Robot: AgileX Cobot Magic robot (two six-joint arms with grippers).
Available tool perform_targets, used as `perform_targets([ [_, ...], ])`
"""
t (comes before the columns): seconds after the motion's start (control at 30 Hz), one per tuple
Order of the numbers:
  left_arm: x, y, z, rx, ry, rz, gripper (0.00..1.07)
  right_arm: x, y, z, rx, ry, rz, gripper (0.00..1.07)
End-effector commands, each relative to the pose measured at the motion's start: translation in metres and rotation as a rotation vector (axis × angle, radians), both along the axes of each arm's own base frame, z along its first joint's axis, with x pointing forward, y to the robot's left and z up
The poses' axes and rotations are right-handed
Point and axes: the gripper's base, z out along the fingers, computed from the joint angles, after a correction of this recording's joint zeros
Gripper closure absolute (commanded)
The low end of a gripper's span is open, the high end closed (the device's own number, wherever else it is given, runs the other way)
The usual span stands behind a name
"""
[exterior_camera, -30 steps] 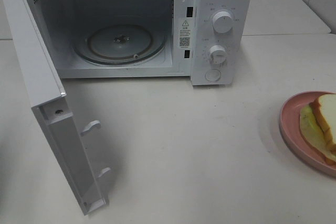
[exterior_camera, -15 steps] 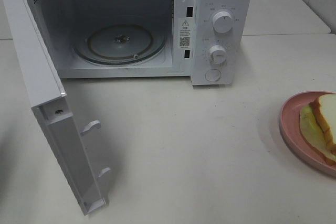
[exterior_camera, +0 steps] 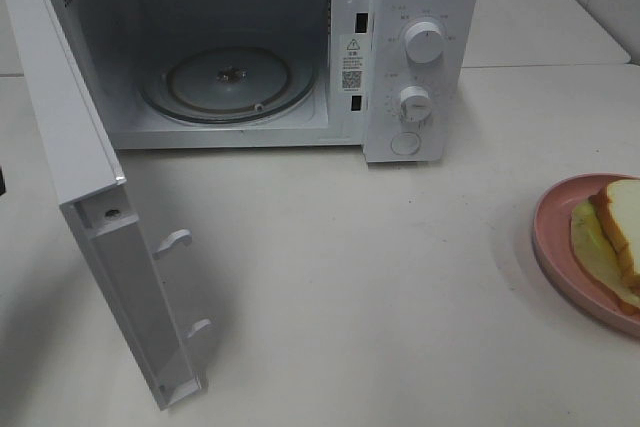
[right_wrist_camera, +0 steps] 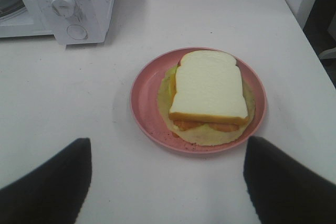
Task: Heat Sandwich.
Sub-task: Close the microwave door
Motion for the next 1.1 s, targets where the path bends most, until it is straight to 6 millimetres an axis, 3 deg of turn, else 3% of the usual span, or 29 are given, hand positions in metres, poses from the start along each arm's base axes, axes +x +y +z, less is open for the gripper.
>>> perform_targets([
  [0.03,0.006,-0.007,0.001,-0.014,-0.025,-0.033,1.06,-0.004,0.0,-0.001,-0.004,-0.023,0.002,0.31],
  [0.23,0.017,-0.018,-0.007,-0.026,-0.018,-0.076,1.06,-0.004,0.0,-0.001,-0.004,-0.023,0.002,0.31],
  [0.83,0.042,-0.054,-0.003,-0.06,-0.028,-0.086,1.06,-0.004,0.0,-0.001,-0.004,-0.023,0.002,0.31],
  [1.1,0.05,-0.082,-0.007,-0.035,-0.026,-0.077,1.06,-0.004,0.0,-0.001,-0.004,-0.023,0.002,0.31],
])
